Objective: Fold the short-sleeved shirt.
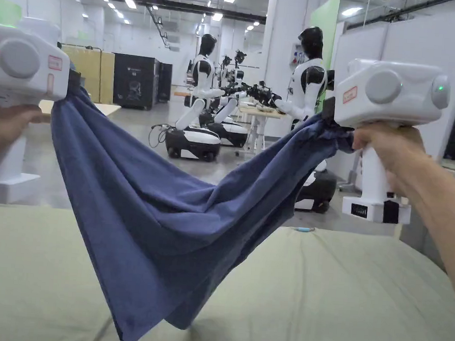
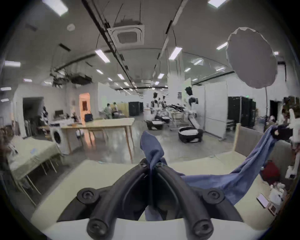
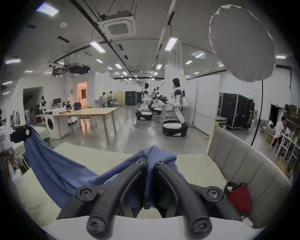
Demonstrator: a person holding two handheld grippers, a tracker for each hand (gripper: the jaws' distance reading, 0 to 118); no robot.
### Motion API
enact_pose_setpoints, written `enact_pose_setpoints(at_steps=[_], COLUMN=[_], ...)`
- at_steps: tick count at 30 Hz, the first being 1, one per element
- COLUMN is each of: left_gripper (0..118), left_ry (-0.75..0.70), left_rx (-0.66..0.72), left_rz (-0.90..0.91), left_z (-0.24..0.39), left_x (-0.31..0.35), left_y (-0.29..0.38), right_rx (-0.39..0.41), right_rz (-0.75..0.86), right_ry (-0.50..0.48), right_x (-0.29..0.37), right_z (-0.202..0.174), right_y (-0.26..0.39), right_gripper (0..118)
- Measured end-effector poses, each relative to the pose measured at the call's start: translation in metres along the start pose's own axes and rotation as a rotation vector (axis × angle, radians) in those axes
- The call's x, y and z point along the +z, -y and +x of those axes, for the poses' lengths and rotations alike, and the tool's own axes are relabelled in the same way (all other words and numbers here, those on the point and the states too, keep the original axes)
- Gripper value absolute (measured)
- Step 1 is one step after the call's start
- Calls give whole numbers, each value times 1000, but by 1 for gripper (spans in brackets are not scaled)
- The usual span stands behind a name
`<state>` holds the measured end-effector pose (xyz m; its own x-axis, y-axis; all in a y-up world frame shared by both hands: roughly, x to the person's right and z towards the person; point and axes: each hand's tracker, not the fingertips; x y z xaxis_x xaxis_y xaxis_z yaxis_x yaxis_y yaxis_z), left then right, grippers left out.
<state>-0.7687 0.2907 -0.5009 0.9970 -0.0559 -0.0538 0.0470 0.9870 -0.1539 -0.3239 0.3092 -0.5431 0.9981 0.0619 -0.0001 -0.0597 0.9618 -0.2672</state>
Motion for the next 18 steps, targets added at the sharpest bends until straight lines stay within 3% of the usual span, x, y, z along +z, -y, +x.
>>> enact_pose_setpoints(at_steps=[2, 6, 10, 18], left_gripper=[0, 0, 0, 0], left_ry=[-23, -24, -18, 18], left_rx=[41, 132, 149, 138], left_rz=[1, 30, 26, -50], left_z=[-3, -7, -10, -7], left_x=[-10, -24, -38, -63], left_y=[-16, -20, -9, 72], right_rx=[61, -47, -21, -86], right_rz=[-11, 36, 33, -2], right_ry=[58, 4, 23, -40], right_x=[-3, -5, -18, -50], right_z=[-3, -4, -3, 8], right_y=[-19, -25, -20, 62], right_gripper=[6, 6, 6, 6])
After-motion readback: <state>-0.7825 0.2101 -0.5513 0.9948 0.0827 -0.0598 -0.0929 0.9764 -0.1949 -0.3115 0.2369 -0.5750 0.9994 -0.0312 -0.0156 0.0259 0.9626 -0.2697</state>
